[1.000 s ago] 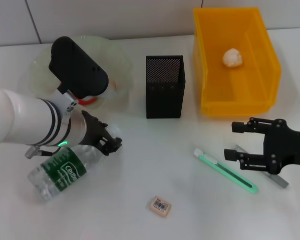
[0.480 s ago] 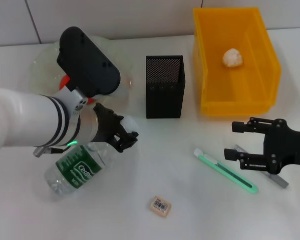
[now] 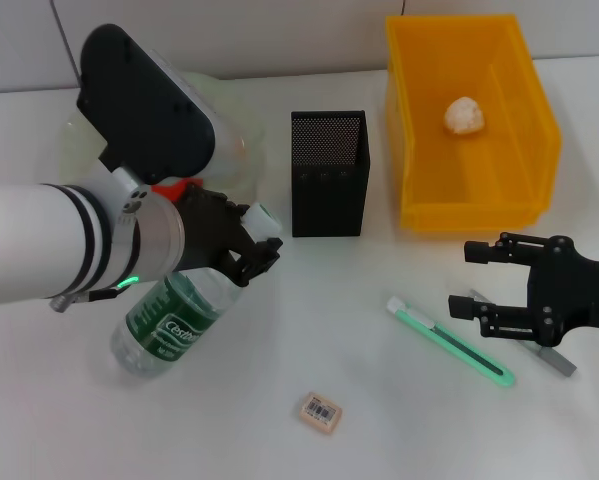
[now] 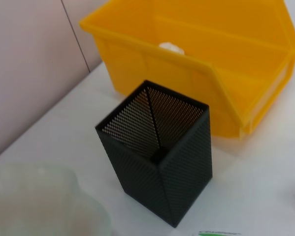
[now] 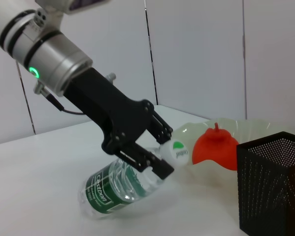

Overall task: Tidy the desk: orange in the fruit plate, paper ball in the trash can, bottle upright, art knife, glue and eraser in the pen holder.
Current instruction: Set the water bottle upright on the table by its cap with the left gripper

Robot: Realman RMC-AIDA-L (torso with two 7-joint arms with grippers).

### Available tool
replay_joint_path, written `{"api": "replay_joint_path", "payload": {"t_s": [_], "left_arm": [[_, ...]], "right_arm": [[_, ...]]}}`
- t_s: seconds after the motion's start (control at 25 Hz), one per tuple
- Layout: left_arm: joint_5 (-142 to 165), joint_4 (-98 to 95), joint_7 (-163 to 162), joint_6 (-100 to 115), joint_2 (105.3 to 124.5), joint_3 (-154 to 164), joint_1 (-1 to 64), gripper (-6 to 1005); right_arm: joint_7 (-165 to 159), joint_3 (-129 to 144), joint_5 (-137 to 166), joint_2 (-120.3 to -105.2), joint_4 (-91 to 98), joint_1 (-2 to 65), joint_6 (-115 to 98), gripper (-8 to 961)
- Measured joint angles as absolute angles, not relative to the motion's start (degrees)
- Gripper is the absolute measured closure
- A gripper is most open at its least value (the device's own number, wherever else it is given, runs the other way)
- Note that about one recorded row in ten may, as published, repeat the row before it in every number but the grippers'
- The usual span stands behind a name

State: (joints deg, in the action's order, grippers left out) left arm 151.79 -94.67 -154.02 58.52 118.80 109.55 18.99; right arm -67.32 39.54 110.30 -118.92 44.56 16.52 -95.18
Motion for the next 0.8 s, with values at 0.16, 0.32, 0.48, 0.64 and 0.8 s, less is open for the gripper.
{"api": "replay_joint_path", "payload": {"t_s": [0.16,0.32,0.48,0.64,0.8], "left_arm": [[151.8,-97.3,-153.8,58.2,118.7,109.4,17.1,566],[151.8,-98.3,-153.8,57.2,118.65,109.4,16.2,566],[151.8,-99.5,-153.7,56.1,118.65,109.3,15.0,566],[151.8,-100.9,-153.2,54.6,118.59,109.2,13.3,566],[151.8,-101.0,-153.0,54.2,118.57,108.8,13.0,566]], "right_arm": [[-67.3,39.5,110.3,-118.91,44.6,16.5,-95.2,232],[-67.3,39.1,110.2,-118.92,44.6,16.5,-95.2,232],[-67.4,38.8,110.2,-118.98,44.6,16.5,-95.2,232],[-67.5,38.8,110.2,-119.0,44.5,16.5,-95.2,232],[-67.5,38.8,110.2,-119.0,44.4,16.5,-95.2,232]]}}
